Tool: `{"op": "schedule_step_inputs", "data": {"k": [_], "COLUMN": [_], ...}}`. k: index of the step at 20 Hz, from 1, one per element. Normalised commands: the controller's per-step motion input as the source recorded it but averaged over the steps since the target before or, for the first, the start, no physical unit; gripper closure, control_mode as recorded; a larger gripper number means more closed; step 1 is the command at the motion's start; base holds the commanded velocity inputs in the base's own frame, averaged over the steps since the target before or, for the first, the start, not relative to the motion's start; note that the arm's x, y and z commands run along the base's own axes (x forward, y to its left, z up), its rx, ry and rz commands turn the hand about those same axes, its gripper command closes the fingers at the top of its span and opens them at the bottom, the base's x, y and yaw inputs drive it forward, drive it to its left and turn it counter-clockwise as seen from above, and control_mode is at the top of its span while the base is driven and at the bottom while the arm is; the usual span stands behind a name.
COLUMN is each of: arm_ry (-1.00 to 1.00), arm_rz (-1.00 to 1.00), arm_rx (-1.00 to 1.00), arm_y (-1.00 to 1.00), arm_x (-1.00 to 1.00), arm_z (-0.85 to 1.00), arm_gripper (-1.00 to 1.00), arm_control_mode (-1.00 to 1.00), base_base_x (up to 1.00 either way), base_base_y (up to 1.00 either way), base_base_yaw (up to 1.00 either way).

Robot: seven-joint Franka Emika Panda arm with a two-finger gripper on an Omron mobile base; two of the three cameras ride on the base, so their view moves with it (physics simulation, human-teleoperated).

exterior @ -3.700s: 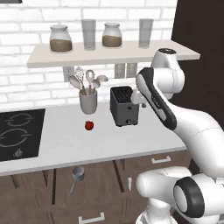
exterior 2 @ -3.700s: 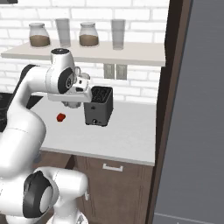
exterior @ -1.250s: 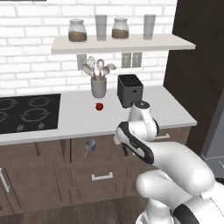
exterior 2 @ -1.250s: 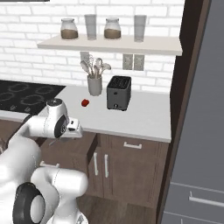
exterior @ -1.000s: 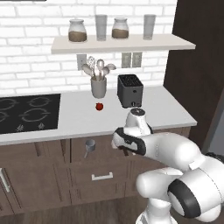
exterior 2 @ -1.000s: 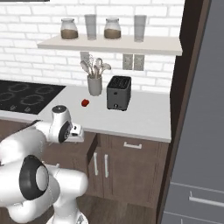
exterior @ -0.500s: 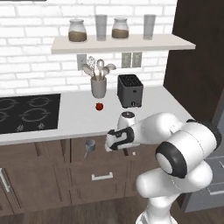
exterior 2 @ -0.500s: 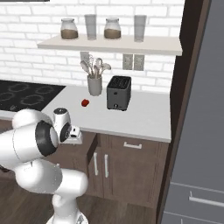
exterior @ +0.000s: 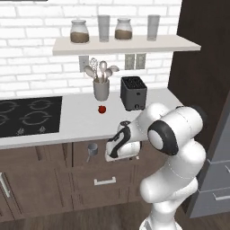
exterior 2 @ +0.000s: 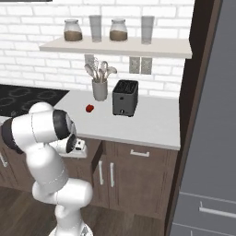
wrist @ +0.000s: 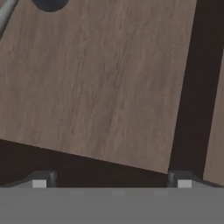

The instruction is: Pick the measuring cup from the drawer and place it on the counter.

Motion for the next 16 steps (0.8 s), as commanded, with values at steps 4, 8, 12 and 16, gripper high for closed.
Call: {"op": "schedule_step_inputs", "data": {"k": [4,8,12,16], "arm_ry": [0.31,0.13,0.00,0.01], "arm_rz": [-0.11,-0.07,-0.03,0.00], "arm_rx": [0.00,0.04,0.02,0.00], "arm_y": [0.03,-0.03,-0.02,0.00], "arm_x": [-0.45,-1.00,-1.00,-1.00], "arm_z": [-0.32,-0.03,0.04,0.10], "arm_gripper": [-1.00,-1.00,-1.00,-1.00], "arm_control_mode": [-1.00,-1.00,-1.00,-1.00], "base_base_x": [0.00,0.00,0.00,0.00], "base_base_y": [0.00,0.00,0.00,0.00], "base_base_yaw": [0.00,0.00,0.00,0.00]}}
